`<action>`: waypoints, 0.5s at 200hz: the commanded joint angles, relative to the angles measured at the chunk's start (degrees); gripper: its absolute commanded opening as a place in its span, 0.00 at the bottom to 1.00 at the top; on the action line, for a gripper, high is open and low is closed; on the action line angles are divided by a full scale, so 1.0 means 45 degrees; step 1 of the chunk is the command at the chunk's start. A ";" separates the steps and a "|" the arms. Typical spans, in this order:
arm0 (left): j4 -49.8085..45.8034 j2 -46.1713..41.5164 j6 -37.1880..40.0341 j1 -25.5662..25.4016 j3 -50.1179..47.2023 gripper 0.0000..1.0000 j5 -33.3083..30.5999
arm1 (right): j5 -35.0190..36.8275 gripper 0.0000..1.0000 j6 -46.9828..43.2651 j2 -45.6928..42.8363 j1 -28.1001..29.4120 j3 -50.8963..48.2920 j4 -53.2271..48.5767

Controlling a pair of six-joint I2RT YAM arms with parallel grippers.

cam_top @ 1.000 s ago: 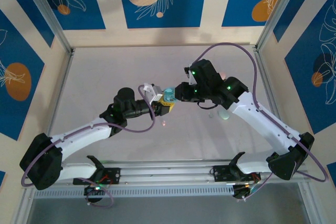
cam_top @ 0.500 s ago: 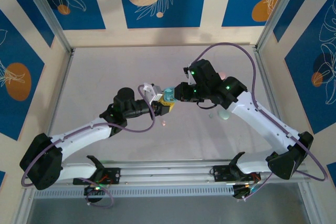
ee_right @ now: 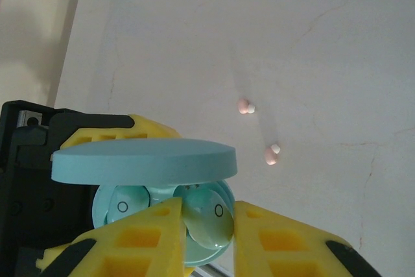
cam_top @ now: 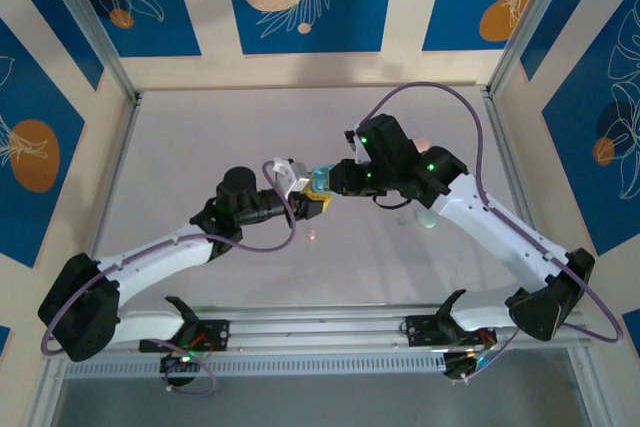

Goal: Insert the wireless bluetooth earbuds into the charging case

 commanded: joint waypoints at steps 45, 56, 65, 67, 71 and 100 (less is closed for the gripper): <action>0.0536 -0.0063 -0.0157 -0.0193 0.0340 0.25 0.0024 | -0.0391 0.29 -0.0285 0.0078 0.0169 0.0201 -0.0281; 0.0505 -0.0077 -0.0138 -0.0193 0.0347 0.25 0.0024 | -0.0420 0.30 -0.0289 0.0062 0.0139 0.0197 -0.0259; 0.0490 -0.0081 -0.0138 -0.0182 0.0358 0.25 -0.0004 | -0.0421 0.31 -0.0289 0.0020 0.0136 0.0219 -0.0259; 0.0487 -0.0090 -0.0128 -0.0186 0.0356 0.25 -0.0002 | -0.0421 0.31 -0.0289 0.0016 0.0126 0.0220 -0.0259; 0.0477 -0.0092 -0.0119 -0.0184 0.0356 0.25 0.0005 | -0.0421 0.32 -0.0289 -0.0004 0.0124 0.0206 -0.0249; 0.0434 -0.0083 -0.0101 -0.0191 0.0381 0.25 0.0024 | -0.0521 0.34 -0.0216 -0.0314 0.0043 0.0047 -0.0011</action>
